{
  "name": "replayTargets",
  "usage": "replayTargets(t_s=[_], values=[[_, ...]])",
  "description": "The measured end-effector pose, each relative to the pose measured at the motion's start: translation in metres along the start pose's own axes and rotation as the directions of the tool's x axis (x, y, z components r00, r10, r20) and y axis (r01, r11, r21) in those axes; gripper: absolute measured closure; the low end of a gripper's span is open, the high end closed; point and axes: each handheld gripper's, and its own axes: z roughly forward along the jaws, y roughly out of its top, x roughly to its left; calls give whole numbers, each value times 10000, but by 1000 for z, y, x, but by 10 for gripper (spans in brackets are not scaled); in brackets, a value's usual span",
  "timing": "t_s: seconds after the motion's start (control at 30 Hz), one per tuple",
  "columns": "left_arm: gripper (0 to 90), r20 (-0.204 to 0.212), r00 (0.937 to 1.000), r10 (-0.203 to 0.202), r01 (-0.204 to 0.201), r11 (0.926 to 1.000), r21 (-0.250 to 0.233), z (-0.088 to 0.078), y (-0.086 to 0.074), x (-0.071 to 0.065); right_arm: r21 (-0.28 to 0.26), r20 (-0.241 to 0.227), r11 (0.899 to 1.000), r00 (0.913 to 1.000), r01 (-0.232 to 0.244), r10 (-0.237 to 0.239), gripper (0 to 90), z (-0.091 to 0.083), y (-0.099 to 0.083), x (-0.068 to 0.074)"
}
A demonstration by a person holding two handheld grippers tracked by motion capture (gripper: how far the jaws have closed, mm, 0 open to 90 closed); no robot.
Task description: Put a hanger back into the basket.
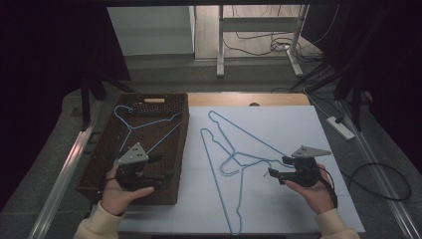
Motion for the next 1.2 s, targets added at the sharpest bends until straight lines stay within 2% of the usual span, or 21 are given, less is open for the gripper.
replayTargets(t_s=[0.33,0.7,1.2], values=[[274,132,9999,59,-60,9999,109,4,-1,-4,407,-188,9985,9992,370,-362,272,7,14,6],[274,250,9997,82,-85,9999,128,5,-2,-5,1288,-413,9877,9956,884,-838,271,34,41,5],[274,369,9992,157,-164,9997,201,8,-2,-8,1760,-446,9780,9934,1115,-1053,276,50,53,4]])
